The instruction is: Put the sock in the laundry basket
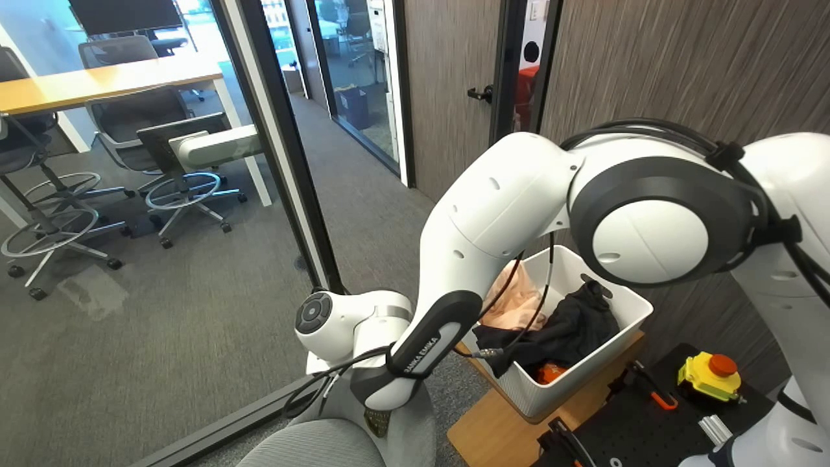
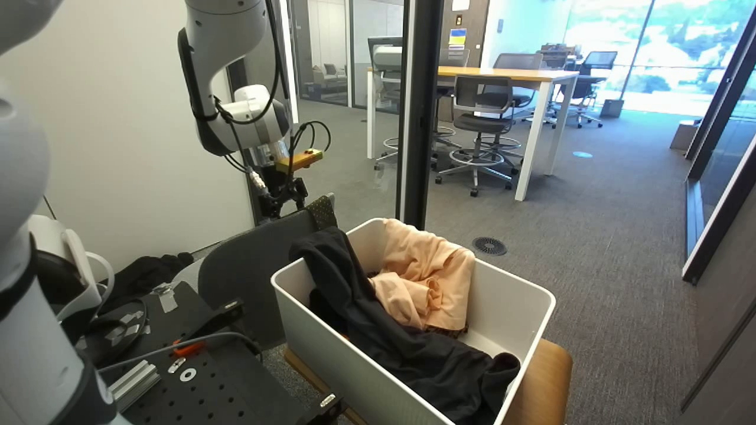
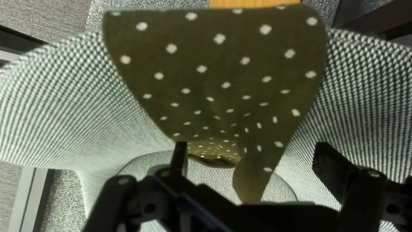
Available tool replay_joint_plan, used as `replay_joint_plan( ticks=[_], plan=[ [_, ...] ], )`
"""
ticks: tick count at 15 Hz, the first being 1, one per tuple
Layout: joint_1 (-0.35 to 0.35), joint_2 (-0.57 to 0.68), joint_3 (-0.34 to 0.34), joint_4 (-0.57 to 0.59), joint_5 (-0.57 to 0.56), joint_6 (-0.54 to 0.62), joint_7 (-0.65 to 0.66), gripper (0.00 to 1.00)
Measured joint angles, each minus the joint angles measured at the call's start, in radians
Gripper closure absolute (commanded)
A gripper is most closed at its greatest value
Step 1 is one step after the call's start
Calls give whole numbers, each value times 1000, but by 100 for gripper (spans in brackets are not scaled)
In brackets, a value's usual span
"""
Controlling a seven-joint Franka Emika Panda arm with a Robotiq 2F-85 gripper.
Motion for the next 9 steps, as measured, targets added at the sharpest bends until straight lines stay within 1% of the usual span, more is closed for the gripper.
replay_joint_plan(
  ticks=[9],
  plan=[
    [0,7,-2,4,-7,0,9,0]
  ],
)
